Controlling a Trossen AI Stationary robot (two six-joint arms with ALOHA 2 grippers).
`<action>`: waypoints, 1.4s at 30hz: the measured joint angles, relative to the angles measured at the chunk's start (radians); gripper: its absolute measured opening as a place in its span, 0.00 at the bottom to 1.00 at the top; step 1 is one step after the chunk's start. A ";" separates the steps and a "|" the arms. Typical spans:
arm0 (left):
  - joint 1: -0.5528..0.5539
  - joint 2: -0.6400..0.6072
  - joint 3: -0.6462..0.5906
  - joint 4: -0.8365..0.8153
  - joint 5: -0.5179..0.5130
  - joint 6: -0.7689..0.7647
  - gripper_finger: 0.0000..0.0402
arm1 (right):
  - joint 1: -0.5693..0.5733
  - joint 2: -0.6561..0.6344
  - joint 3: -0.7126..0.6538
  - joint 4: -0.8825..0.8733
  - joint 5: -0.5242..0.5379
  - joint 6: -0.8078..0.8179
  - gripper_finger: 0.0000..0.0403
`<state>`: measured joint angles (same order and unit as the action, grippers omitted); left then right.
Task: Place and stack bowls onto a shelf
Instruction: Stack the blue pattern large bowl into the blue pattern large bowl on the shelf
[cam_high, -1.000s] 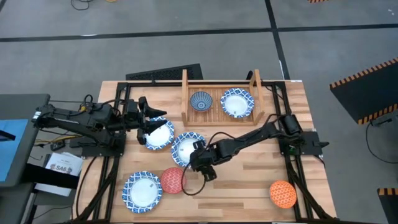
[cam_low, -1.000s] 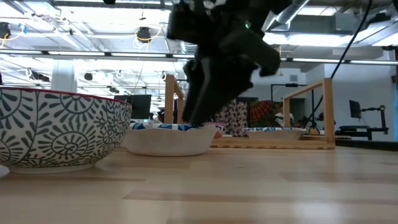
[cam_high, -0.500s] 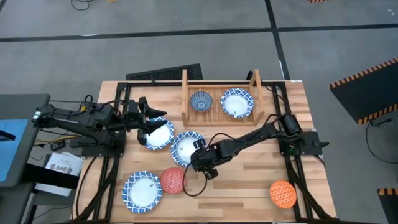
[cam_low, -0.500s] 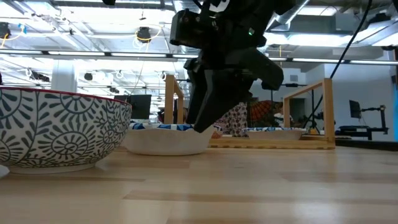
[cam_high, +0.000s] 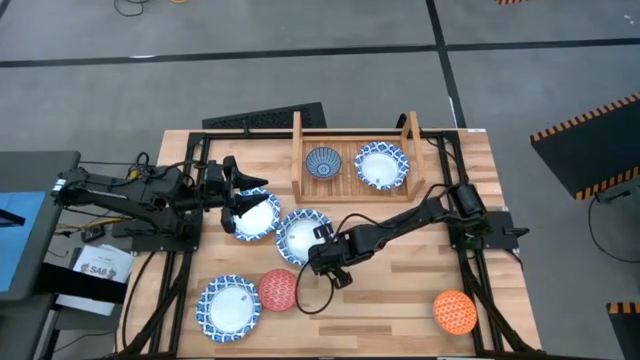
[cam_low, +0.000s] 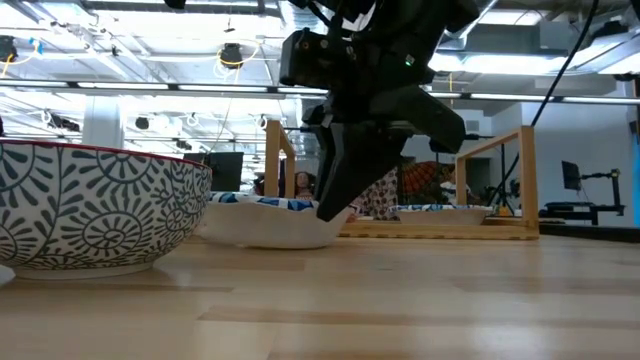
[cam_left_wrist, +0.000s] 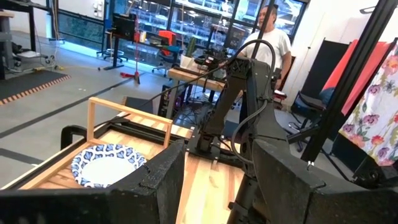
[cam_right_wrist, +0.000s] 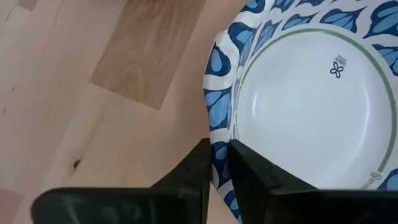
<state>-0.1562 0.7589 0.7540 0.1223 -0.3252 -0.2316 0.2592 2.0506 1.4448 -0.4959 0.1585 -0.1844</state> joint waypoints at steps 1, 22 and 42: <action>0.000 0.000 0.000 0.000 0.000 -0.001 0.43 | 0.000 0.000 0.000 0.000 0.001 0.000 0.18; 0.001 0.000 0.000 -0.009 -0.029 0.000 0.43 | 0.089 -0.450 -0.093 -0.504 0.190 0.423 0.05; 0.001 0.000 0.000 -0.014 -0.035 -0.001 0.43 | -0.273 -0.478 -0.182 -0.728 0.393 0.717 0.05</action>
<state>-0.1555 0.7593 0.7544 0.1078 -0.3603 -0.2321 -0.0136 1.5725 1.2631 -1.2240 0.5516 0.5330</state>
